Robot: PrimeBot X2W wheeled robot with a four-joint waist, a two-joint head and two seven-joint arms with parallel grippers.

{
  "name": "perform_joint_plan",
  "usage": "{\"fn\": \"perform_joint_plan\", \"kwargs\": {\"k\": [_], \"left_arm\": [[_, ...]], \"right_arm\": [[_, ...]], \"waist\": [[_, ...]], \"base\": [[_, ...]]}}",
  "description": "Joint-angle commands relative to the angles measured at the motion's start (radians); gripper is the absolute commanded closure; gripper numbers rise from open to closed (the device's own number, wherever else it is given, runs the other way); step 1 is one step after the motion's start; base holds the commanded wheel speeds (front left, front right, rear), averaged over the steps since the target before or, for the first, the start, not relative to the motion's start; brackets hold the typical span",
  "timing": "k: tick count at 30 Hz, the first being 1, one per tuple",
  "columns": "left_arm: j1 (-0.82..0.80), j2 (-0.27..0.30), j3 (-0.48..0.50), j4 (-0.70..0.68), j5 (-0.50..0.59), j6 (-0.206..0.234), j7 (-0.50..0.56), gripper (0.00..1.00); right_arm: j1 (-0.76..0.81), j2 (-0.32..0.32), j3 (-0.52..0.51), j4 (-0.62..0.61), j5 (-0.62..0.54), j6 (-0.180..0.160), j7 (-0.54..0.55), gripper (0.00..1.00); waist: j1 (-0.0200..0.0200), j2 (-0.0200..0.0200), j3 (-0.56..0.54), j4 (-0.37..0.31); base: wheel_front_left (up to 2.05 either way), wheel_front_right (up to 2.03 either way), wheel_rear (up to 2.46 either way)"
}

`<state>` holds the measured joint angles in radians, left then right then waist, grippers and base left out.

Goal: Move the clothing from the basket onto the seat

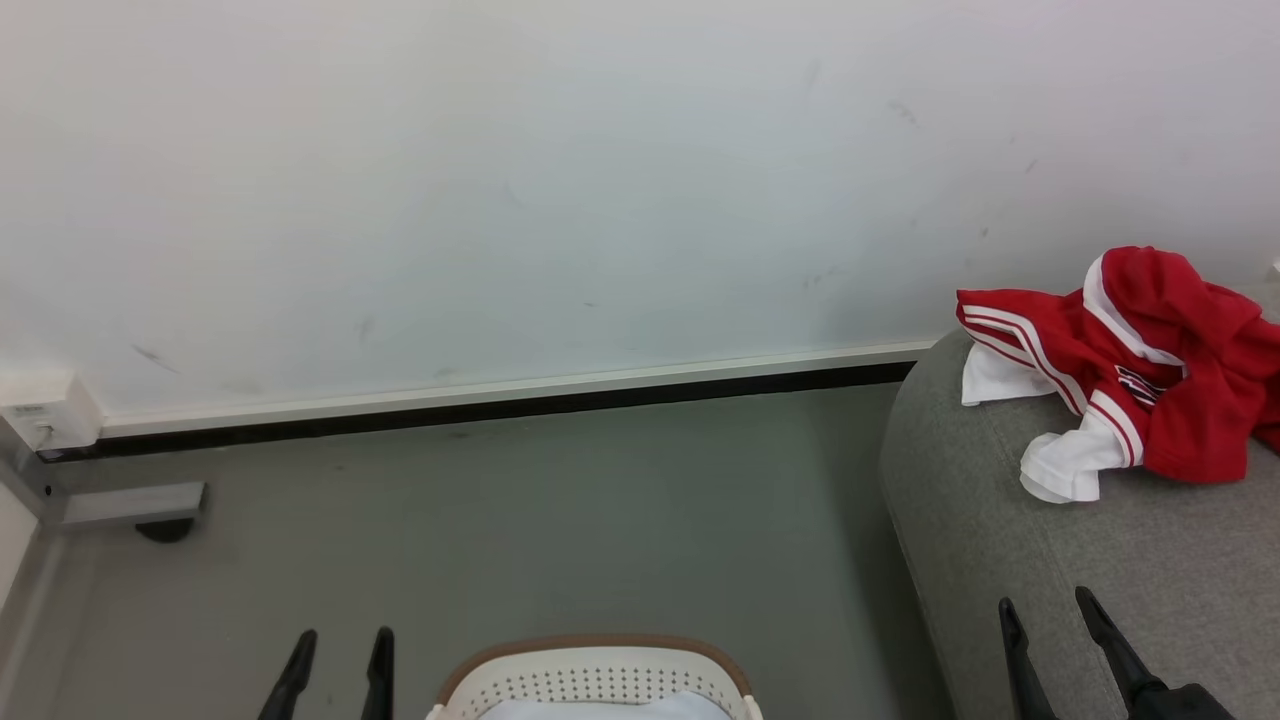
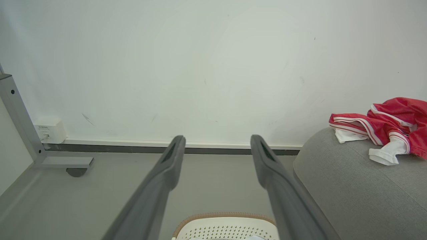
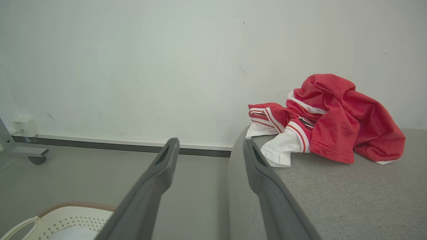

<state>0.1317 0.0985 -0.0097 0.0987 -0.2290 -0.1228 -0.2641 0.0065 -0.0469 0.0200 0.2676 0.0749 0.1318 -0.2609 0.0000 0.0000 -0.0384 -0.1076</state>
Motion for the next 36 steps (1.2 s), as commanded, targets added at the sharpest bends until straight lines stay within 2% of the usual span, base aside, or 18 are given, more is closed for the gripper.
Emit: {"fn": "perform_joint_plan", "kwargs": {"k": [1,3,4,9,36], "left_arm": [[0.003,-0.004,0.004,0.002,0.016,0.000,0.000,0.00],[0.005,-0.007,0.001,0.005,0.011,-0.003,0.000,0.00],[0.000,-0.006,-0.001,0.002,0.001,-0.001,0.000,1.00],[-0.001,-0.018,-0.003,0.034,-0.014,-0.001,0.005,1.00],[-0.083,-0.028,0.041,0.040,-0.474,0.026,0.130,1.00]], "right_arm": [[0.001,-0.003,-0.005,0.004,0.009,-0.002,-0.002,0.00],[0.000,-0.003,-0.007,0.006,0.009,-0.002,-0.002,0.00],[0.000,0.000,-0.003,0.003,0.000,0.000,0.000,1.00],[0.005,0.005,-0.003,0.034,0.015,0.000,0.010,1.00],[-0.047,0.001,-0.048,0.017,0.525,0.000,0.132,1.00]], "waist": [[0.0000,0.0000,0.000,-0.001],[0.0000,0.0000,0.000,-0.002],[0.0000,0.0000,0.000,-0.002],[0.0000,0.0000,0.000,-0.001],[0.0000,0.0000,0.008,0.022]], "base": [[0.00,0.00,0.00],[0.00,0.00,0.00],[0.00,0.00,0.00],[0.00,0.00,0.00],[0.00,0.00,0.00]]}}
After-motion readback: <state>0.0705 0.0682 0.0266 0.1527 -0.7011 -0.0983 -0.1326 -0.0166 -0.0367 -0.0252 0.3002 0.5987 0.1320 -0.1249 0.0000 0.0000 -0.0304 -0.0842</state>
